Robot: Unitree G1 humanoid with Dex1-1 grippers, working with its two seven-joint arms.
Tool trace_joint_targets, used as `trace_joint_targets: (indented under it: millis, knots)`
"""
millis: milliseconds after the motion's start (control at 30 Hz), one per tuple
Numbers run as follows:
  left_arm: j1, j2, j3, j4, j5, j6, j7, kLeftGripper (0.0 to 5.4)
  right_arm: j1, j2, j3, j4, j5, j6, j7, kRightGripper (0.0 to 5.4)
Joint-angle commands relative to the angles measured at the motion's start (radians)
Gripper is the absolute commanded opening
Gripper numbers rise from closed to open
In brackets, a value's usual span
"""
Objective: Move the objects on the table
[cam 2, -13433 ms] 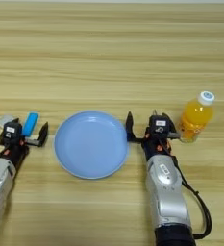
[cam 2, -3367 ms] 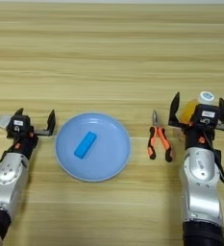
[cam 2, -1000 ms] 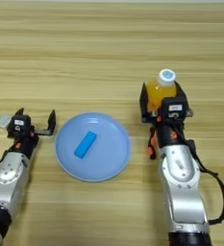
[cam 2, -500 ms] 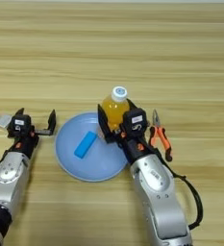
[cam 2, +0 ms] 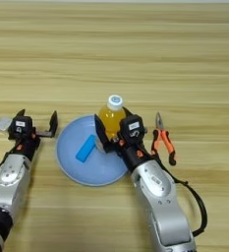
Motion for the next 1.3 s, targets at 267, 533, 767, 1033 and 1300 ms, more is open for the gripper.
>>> trace_joint_targets:
  millis: [267, 533, 767, 1033, 1300]
  knots:
    - [-0.012, -0.001, 0.003, 0.011, 0.004, -0.009, 0.003, 5.4, -0.005, -0.002, -0.006, 0.031, -0.012, -0.023, 0.004, 3.53]
    - [-0.009, 0.002, 0.004, 0.005, 0.005, -0.008, 0.004, 5.4, 0.002, -0.003, -0.003, 0.099, -0.029, -0.048, 0.007, 3.53]
    - [-0.009, 0.007, 0.006, 0.005, 0.002, -0.008, 0.002, 5.4, 0.003, 0.003, 0.0, 0.123, -0.031, -0.07, 0.003, 3.53]
    - [-0.01, 0.009, 0.008, 0.004, 0.001, -0.008, 0.003, 5.4, 0.004, 0.002, 0.004, 0.144, -0.035, -0.084, 0.005, 3.53]
    - [-0.01, 0.011, 0.01, 0.005, 0.0, -0.009, 0.001, 5.4, 0.003, 0.003, 0.004, 0.148, -0.048, -0.09, -0.002, 4.18]
